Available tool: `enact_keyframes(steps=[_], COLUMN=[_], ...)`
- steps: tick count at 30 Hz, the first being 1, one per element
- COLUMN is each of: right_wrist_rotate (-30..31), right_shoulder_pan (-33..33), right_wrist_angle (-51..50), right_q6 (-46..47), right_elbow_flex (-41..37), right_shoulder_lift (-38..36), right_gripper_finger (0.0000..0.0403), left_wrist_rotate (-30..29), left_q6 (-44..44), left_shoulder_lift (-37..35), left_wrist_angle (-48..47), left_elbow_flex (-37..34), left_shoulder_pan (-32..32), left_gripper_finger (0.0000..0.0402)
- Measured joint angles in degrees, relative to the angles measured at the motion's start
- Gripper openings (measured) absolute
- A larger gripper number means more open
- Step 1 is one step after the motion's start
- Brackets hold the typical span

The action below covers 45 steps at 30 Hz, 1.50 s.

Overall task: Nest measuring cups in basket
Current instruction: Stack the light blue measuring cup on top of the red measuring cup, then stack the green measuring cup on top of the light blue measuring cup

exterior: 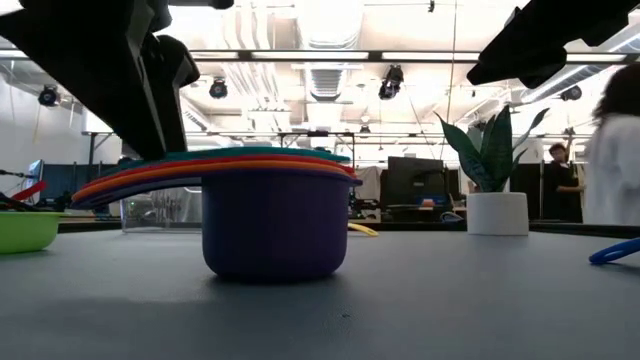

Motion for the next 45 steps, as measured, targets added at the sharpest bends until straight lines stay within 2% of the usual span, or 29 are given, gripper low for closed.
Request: enact_keyframes(steps=[4,7,10,13,14,15,18,23,28,35,39,45], right_wrist_rotate=[0.0,0.0,0.0,-0.1,-0.1,-0.1,-0.1,-0.1,-0.1,-0.1,0.0,0.0], right_shoulder_pan=[0.0,0.0,0.0,0.2,0.2,0.2,0.2,0.2,0.3,0.3,0.3,0.3], right_wrist_angle=[0.0,0.0,0.0,0.0,0.0,0.0,0.0,0.2,0.3,0.3,0.3,0.3], right_q6=[0.0,0.0,0.0,0.0,0.0,0.3,0.9,1.0,1.7,2.0,1.7,1.5], right_elbow_flex=[0.0,0.0,0.0,0.0,0.0,0.0,0.0,0.0,-0.1,-0.3,-0.3,-0.4], right_shoulder_lift=[0.0,0.0,0.0,0.0,0.0,0.0,0.0,0.0,0.0,0.0,0.0,0.0], right_gripper_finger=[0.0132,0.0132,0.0132,0.0132,0.0132,0.0132,0.0132,0.0132,0.0132,0.0132,0.0132,0.0132], left_wrist_rotate=[2.0,2.6,-1.0,-7.2,-8.3,-6.9,0.6,6.4,7.3,13.2,14.7,15.6], left_q6=[0.5,-1.5,-4.0,-7.1,-8.6,-10.2,-14.0,-17.6,-23.3,-31.6,-33.0,-33.7], left_shoulder_lift=[0.0,-0.1,-0.4,-1.3,-1.9,-2.9,-6.1,-13.6,-22.9,-34.7,-37.5,-36.7], left_wrist_angle=[-2.1,-12.6,-25.0,-32.9,-34.4,-35.5,-34.3,-29.3,-26.8,-18.5,-13.5,-13.7], left_elbow_flex=[1.8,5.6,8.5,8.4,7.4,6.0,-0.1,-10.5,-18.9,-32.3,-37.0,-39.3], left_shoulder_pan=[0.0,-0.2,-1.7,-4.5,-5.1,-5.4,-5.3,-5.7,-6.4,-7.1,-7.1,-7.1], left_gripper_finger=[0.0227,0.0238,0.0238,0.0235,0.0234,0.0233,0.0232,0.0232,0.0232,0.0232,0.0233,0.0235])
